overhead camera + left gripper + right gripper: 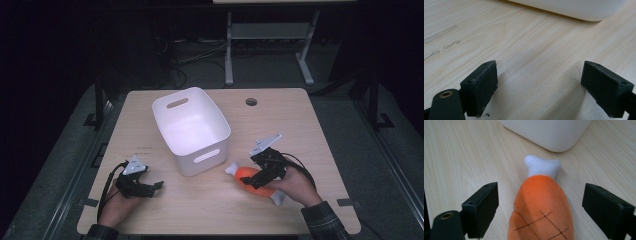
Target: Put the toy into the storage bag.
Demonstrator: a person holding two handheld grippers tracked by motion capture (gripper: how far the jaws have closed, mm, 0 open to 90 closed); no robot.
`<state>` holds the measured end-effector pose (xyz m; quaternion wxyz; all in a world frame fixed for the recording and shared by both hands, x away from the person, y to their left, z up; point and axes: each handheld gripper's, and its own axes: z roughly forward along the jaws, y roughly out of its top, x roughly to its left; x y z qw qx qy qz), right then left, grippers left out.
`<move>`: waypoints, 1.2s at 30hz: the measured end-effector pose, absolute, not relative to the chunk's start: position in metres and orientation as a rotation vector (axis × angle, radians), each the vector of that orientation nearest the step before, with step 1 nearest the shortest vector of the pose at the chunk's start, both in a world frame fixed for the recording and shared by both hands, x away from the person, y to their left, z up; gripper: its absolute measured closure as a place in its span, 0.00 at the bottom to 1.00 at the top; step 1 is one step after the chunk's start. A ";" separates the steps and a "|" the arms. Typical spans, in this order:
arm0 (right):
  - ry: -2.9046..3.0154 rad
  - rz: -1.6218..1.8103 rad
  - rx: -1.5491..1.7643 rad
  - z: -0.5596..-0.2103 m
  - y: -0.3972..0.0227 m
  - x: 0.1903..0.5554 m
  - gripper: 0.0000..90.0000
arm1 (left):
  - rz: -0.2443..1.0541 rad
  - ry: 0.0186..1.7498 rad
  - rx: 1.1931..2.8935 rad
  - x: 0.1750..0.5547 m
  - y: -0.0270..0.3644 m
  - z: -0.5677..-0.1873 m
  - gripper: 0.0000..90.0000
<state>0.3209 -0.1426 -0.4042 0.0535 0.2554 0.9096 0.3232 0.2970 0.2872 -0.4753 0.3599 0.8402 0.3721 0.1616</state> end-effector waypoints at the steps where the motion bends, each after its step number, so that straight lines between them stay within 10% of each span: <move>1: 2.770 0.981 0.772 -0.404 -0.142 0.322 0.12 | 0.417 0.959 2.165 0.297 0.287 -0.475 0.15; 36: 2.854 0.771 0.796 -0.449 -0.143 0.322 0.07 | 0.409 0.954 2.172 0.297 0.288 -0.475 0.15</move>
